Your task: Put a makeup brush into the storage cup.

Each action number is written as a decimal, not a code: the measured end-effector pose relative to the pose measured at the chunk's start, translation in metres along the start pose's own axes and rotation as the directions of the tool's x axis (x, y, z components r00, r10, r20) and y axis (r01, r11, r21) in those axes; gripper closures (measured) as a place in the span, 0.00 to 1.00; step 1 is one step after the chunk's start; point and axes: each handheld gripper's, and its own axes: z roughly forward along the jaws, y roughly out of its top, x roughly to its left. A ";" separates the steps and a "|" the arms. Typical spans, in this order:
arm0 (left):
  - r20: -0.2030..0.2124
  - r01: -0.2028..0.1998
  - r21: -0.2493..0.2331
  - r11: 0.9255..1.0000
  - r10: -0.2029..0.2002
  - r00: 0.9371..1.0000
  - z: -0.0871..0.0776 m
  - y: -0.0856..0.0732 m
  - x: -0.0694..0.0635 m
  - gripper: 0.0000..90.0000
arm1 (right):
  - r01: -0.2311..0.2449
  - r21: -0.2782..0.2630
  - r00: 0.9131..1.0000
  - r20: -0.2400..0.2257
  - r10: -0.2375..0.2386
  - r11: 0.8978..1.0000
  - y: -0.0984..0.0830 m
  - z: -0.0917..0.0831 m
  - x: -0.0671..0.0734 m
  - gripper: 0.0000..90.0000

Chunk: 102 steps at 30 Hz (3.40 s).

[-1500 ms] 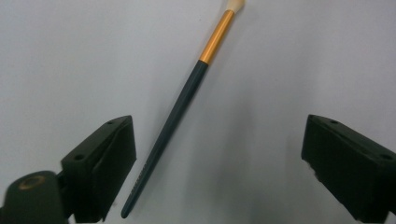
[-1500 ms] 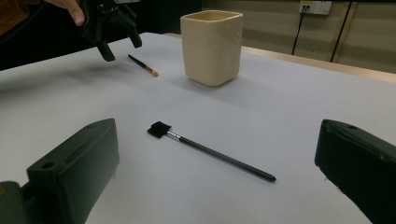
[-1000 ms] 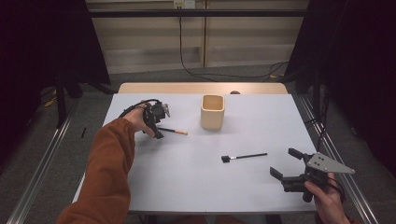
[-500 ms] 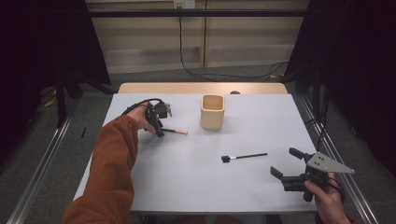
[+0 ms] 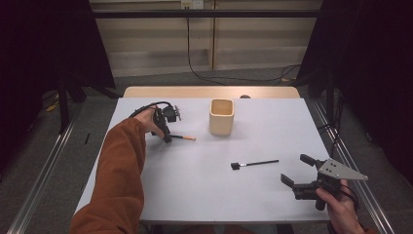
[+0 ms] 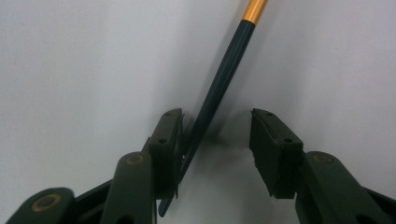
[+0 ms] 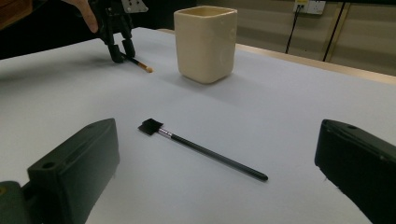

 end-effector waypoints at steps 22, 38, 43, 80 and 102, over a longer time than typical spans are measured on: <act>0.008 0.154 0.002 0.988 -0.154 0.988 -0.002 0.002 0.007 0.94 | -0.012 -0.003 1.000 0.004 0.012 1.000 -0.001 -0.002 -0.001 0.00; 0.027 0.251 -0.037 0.967 -0.250 0.968 -0.007 -0.004 0.010 0.95 | -0.015 0.002 1.000 0.004 0.015 1.000 -0.001 -0.001 -0.001 0.00; 0.036 0.274 -0.058 0.960 -0.272 0.962 -0.013 -0.008 0.007 0.95 | -0.012 0.003 1.000 0.000 0.012 1.000 -0.001 -0.002 0.000 0.00; 0.056 0.381 -0.662 0.645 -0.464 0.884 -0.017 -0.065 -0.023 0.95 | -0.008 0.004 1.000 -0.011 0.008 1.000 -0.001 -0.001 0.000 0.00; 0.033 0.227 -0.895 0.385 -0.449 0.893 -0.040 -0.056 -0.052 0.94 | -0.012 0.004 1.000 -0.007 0.012 1.000 -0.001 -0.002 0.000 0.00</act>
